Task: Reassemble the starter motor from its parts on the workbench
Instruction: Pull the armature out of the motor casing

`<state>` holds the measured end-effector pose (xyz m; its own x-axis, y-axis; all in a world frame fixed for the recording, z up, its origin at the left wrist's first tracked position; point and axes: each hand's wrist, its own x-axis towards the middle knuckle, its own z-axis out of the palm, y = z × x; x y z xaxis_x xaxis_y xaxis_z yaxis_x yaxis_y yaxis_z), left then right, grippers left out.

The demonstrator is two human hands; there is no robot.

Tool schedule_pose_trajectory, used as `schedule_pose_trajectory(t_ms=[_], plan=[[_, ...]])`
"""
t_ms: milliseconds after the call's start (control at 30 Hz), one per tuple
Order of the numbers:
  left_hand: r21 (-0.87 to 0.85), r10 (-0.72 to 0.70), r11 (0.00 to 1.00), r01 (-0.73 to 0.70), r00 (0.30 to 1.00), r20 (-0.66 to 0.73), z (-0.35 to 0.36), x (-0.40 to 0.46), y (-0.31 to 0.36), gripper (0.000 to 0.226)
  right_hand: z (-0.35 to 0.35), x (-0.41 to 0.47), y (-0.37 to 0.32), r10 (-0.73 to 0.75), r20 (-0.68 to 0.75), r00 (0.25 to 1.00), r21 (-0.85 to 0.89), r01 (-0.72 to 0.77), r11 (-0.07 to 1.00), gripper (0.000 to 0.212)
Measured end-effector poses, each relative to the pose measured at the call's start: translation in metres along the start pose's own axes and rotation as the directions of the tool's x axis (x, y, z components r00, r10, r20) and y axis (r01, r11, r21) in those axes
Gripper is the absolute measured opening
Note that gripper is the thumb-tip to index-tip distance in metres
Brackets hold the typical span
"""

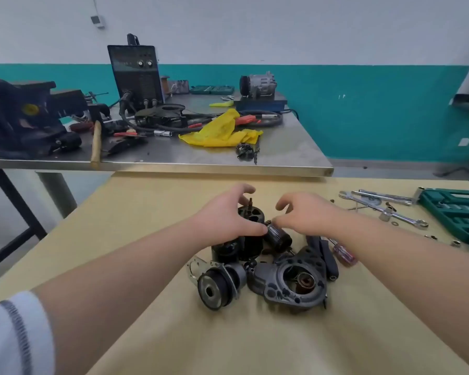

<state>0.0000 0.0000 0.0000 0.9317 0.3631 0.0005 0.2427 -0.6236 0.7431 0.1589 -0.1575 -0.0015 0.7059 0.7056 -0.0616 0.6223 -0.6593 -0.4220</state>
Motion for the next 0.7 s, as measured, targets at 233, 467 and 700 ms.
schedule_pose_trajectory(t_ms=[233, 467, 700], plan=[[0.143, 0.017, 0.990, -0.018, 1.000, 0.013, 0.016, 0.015, -0.013, 0.096, 0.017, 0.005, -0.004, 0.056, 0.178, 0.982, -0.171, -0.025, 0.985, 0.070], [0.153, 0.009, 0.988, 0.002, 0.997, -0.074, 0.016, 0.016, -0.020, 0.087, 0.025, 0.007, -0.004, 0.112, 0.172, 0.979, -0.055, -0.104, 0.993, 0.047], [-0.258, 0.003, 0.962, -0.084, 0.954, -0.301, -0.022, -0.010, -0.006, 0.061, -0.003, -0.019, -0.006, 0.112, -0.019, 0.994, 0.404, -0.095, 0.910, 0.031]])
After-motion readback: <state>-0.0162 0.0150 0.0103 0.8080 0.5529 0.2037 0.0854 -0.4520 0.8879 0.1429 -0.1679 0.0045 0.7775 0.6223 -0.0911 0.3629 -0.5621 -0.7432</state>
